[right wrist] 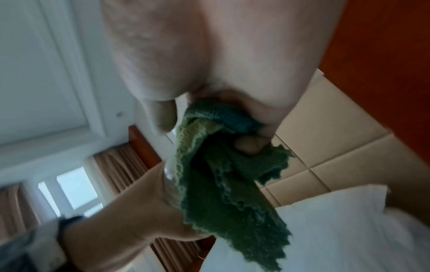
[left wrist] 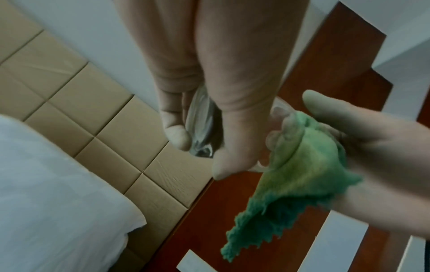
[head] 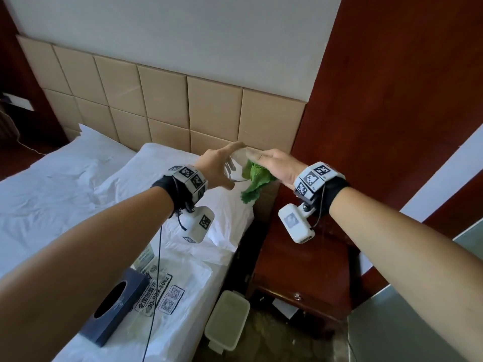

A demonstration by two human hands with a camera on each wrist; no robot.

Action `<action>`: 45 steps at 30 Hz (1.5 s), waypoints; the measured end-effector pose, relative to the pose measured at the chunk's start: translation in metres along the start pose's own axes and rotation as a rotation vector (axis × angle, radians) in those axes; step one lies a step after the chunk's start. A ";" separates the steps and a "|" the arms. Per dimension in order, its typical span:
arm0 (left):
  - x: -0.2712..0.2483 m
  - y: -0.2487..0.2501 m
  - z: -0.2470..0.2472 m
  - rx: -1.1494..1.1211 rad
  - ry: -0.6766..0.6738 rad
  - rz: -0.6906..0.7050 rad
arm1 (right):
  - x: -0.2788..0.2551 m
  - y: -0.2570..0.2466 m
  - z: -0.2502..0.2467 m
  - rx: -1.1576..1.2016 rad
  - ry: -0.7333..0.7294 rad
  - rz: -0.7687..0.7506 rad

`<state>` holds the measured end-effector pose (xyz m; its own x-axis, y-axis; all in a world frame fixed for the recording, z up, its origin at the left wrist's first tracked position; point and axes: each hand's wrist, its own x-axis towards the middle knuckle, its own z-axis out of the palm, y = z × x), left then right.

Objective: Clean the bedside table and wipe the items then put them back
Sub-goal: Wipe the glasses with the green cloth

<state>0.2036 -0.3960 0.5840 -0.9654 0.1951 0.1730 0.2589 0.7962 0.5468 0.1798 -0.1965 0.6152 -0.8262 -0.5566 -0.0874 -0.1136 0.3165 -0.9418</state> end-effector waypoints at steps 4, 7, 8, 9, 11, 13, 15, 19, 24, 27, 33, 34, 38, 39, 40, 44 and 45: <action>-0.003 -0.011 -0.009 -0.237 -0.084 -0.026 | 0.003 -0.011 0.006 -0.217 -0.052 -0.062; -0.006 -0.019 -0.017 -0.406 -0.135 -0.046 | 0.008 -0.013 0.012 -0.180 0.025 -0.078; -0.006 -0.023 -0.019 -0.443 -0.144 -0.054 | 0.009 -0.013 0.016 -0.165 0.062 -0.086; -0.007 -0.028 -0.021 -0.473 -0.154 -0.065 | 0.013 -0.012 0.020 -0.148 0.097 -0.087; -0.007 -0.038 -0.023 -0.536 -0.183 -0.106 | 0.024 -0.008 0.026 -0.106 0.168 -0.056; -0.007 -0.049 -0.025 -0.607 -0.204 -0.133 | 0.036 -0.006 0.034 -0.080 0.289 -0.016; -0.008 -0.060 -0.025 -0.647 -0.204 -0.135 | 0.046 -0.008 0.041 -0.072 0.414 0.017; -0.009 -0.079 -0.029 -0.669 -0.182 -0.130 | 0.058 -0.016 0.053 -0.171 0.566 0.051; -0.012 -0.101 -0.033 -0.739 -0.113 -0.169 | 0.078 -0.014 0.069 -0.299 0.613 0.171; -0.016 -0.114 -0.034 -0.762 -0.101 -0.188 | 0.087 -0.018 0.088 -0.248 0.503 0.281; -0.026 -0.138 -0.038 -0.717 -0.106 -0.195 | 0.127 -0.003 0.117 -0.172 0.287 0.377; -0.028 -0.142 -0.039 -0.712 -0.101 -0.208 | 0.133 -0.002 0.121 -0.191 0.281 0.369; -0.032 -0.159 -0.040 -0.735 -0.115 -0.309 | 0.155 0.007 0.135 -0.306 0.266 0.360; -0.033 -0.166 -0.040 -0.752 -0.122 -0.349 | 0.159 0.008 0.139 -0.349 0.246 0.351; -0.034 -0.172 -0.039 -0.778 -0.136 -0.382 | 0.162 0.009 0.143 -0.400 0.215 0.341; -0.042 -0.196 -0.036 -0.776 -0.141 -0.563 | 0.182 0.026 0.158 -0.540 0.091 0.302; -0.044 -0.203 -0.034 -0.729 -0.126 -0.618 | 0.187 0.032 0.162 -0.564 0.065 0.283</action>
<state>0.1945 -0.5853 0.4930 -0.9230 -0.0455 -0.3821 -0.3817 0.2354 0.8938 0.1110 -0.4157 0.5164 -0.8966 -0.3500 -0.2713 -0.1445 0.8103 -0.5679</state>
